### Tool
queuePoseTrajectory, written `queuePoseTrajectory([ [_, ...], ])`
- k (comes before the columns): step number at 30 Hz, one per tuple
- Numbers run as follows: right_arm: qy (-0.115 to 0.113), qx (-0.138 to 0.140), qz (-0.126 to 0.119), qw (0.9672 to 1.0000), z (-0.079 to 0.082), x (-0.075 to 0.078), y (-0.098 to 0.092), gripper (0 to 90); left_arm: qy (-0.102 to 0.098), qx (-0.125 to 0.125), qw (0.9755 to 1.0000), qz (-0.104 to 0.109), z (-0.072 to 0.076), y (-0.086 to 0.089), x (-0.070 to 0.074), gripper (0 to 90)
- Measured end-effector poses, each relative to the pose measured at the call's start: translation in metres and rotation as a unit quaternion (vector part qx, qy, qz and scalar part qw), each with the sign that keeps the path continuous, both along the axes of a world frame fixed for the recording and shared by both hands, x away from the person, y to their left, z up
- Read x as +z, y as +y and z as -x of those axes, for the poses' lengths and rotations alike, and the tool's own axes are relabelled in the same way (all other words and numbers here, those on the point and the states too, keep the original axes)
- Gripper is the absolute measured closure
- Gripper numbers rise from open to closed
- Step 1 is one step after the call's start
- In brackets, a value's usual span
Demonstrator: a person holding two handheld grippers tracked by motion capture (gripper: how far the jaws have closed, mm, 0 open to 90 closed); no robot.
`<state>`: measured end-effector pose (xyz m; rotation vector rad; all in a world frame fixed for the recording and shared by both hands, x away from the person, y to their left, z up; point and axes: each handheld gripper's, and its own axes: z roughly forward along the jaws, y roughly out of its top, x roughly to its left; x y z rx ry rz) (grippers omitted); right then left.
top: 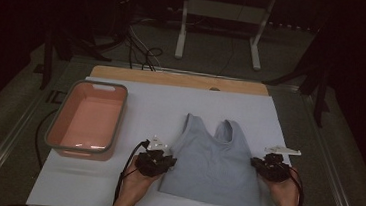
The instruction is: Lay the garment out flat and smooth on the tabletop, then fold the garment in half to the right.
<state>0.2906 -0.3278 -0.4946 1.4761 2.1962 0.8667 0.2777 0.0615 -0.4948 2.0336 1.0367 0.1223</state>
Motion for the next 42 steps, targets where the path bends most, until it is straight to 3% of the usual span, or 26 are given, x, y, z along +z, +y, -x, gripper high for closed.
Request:
queuePoseTrajectory([
  [4, -0.003, 0.001, 0.003, 1.0, 0.001, 0.0, 0.001, 82.6, -0.008, 0.01, 0.9999, 0.011, 0.001, 0.005, 0.003, 67.4],
  [10, -0.004, 0.001, 0.003, 1.0, 0.001, 0.0, 0.001, 81.9, -0.009, 0.048, 0.9986, 0.021, 0.0, 0.014, 0.004, 41.6],
  [18, -0.009, -0.006, 0.008, 0.9999, 0.002, 0.0, -0.002, 80.9, 0.009, 0.056, 0.9979, 0.032, -0.003, 0.017, 0.0, 38.3],
  [25, -0.007, -0.009, 0.01, 0.9999, 0.003, 0.0, -0.003, 81.5, 0.037, 0.052, 0.9961, 0.062, -0.013, 0.012, -0.005, 39.9],
  [29, -0.009, -0.009, 0.017, 0.9998, 0.003, 0.001, -0.003, 81.9, 0.049, 0.049, 0.9961, 0.055, -0.019, 0.002, -0.011, 40.8],
  [33, -0.008, -0.011, 0.019, 0.9997, 0.004, 0.001, -0.004, 82.3, 0.068, 0.049, 0.9933, 0.079, -0.027, -0.001, -0.013, 44.9],
  [35, -0.008, -0.013, 0.019, 0.9997, 0.004, 0.001, -0.005, 82.3, 0.07, 0.046, 0.9925, 0.089, -0.03, -0.002, -0.013, 51.1],
  [38, -0.008, -0.016, 0.019, 0.9997, 0.005, 0.001, -0.006, 82.2, 0.077, 0.048, 0.9908, 0.1, -0.032, -0.003, -0.013, 73.1],
  [42, -0.007, -0.019, 0.018, 0.9996, 0.005, 0.001, -0.008, 81.8, 0.08, 0.047, 0.9914, 0.093, -0.03, -0.003, -0.012, 83.2],
])
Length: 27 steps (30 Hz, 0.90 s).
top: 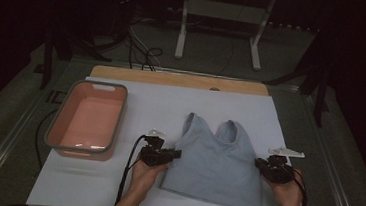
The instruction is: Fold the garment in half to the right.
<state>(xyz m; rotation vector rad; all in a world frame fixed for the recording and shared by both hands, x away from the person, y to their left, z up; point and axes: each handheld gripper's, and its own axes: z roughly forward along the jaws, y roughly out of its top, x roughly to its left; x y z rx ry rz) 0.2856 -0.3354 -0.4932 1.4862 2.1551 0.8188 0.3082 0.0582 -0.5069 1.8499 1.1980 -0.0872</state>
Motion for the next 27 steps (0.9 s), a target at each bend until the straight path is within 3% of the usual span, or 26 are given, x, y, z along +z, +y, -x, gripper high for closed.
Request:
queuePoseTrajectory([
  [2, -0.002, 0.002, 0.001, 1.0, 0.0, 0.0, 0.001, 79.1, -0.002, -0.004, 1.0, -0.005, 0.003, 0.001, 0.002, 84.1],
  [10, -0.001, -0.002, 0.01, 1.0, 0.0, -0.002, 0.004, 66.7, 0.012, -0.001, 0.9999, 0.007, 0.013, 0.015, 0.001, 84.6],
  [18, -0.002, -0.01, 0.019, 0.9998, -0.001, -0.004, 0.006, 58.3, 0.015, 0.0, 0.9999, 0.001, 0.015, 0.02, 0.0, 84.8],
  [27, -0.018, 0.012, -0.003, 0.9998, 0.001, 0.001, 0.012, 40.0, 0.018, 0.017, 0.9997, 0.001, 0.018, 0.036, 0.005, 84.8],
])
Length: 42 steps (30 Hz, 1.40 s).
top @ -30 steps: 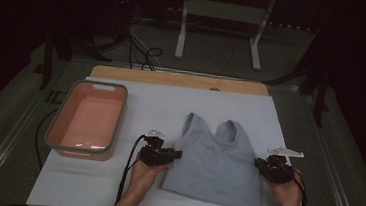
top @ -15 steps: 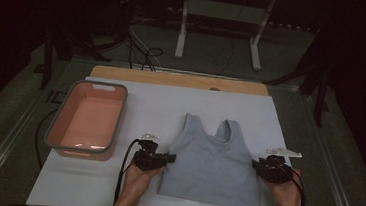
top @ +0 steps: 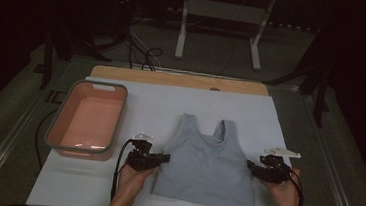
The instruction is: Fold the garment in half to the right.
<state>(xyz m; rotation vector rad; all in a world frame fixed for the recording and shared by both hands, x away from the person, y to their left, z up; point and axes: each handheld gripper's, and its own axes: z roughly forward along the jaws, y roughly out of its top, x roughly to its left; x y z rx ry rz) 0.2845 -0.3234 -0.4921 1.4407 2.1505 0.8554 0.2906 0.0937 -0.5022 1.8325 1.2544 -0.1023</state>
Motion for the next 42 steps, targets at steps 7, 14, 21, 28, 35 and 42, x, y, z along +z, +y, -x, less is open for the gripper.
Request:
queuePoseTrajectory([
  [7, -0.017, 0.005, -0.029, 0.9994, 0.002, 0.007, 0.005, 30.3, 0.0, 0.014, 0.9999, -0.001, 0.002, 0.014, 0.003, 84.8],
  [14, -0.025, 0.01, -0.043, 0.9987, 0.004, 0.009, 0.008, 26.5, -0.004, 0.023, 0.9997, -0.005, 0.004, 0.025, 0.009, 84.7],
  [21, -0.031, 0.011, -0.046, 0.9984, 0.004, 0.01, 0.009, 25.4, -0.008, 0.035, 0.9993, -0.01, 0.008, 0.036, 0.013, 84.7],
  [28, -0.035, 0.013, -0.045, 0.9983, 0.004, 0.011, 0.01, 24.8, -0.013, 0.039, 0.999, -0.016, 0.01, 0.036, 0.016, 84.7],
  [35, -0.036, 0.013, -0.046, 0.9982, 0.004, 0.011, 0.01, 24.8, -0.013, 0.039, 0.9989, -0.021, 0.016, 0.04, 0.018, 84.7],
  [42, -0.036, 0.018, -0.042, 0.9983, 0.004, 0.01, 0.012, 24.9, -0.031, 0.026, 0.999, -0.02, 0.019, 0.033, 0.028, 84.3],
])
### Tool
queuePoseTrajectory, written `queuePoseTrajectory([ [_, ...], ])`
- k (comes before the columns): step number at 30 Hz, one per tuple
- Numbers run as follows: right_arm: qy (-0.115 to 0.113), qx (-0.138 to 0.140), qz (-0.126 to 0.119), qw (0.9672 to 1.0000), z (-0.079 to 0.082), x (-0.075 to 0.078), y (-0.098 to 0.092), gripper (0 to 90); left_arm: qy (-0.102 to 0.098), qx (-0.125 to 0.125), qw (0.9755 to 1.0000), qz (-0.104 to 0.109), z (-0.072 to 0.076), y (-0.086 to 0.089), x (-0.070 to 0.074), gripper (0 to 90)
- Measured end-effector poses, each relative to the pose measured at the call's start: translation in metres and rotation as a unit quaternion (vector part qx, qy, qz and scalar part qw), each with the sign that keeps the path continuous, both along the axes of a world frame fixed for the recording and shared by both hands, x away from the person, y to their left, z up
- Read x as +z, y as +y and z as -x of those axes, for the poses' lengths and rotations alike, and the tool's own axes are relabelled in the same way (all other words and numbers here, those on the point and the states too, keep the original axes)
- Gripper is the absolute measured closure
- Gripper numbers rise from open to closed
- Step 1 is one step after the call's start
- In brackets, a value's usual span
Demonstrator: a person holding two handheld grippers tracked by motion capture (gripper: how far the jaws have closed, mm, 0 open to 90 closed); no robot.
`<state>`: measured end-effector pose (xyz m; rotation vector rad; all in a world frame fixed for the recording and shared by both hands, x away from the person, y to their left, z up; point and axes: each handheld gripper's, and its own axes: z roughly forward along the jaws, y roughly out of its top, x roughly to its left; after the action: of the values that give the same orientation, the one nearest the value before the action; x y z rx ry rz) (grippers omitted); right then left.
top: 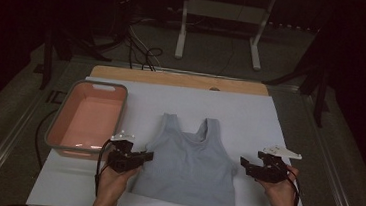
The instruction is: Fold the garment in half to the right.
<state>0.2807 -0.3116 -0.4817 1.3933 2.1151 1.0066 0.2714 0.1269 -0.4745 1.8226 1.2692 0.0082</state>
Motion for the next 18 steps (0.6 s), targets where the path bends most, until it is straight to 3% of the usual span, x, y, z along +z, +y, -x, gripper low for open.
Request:
queuePoseTrajectory([
  [6, 0.0, 0.002, 0.001, 1.0, 0.0, 0.0, 0.0, 24.8, -0.023, -0.02, 0.9995, -0.005, -0.002, -0.015, 0.014, 84.1],
  [18, 0.0, 0.005, 0.002, 1.0, 0.0, -0.001, 0.001, 24.8, -0.047, -0.066, 0.9967, -0.005, -0.007, -0.047, 0.031, 84.1],
])
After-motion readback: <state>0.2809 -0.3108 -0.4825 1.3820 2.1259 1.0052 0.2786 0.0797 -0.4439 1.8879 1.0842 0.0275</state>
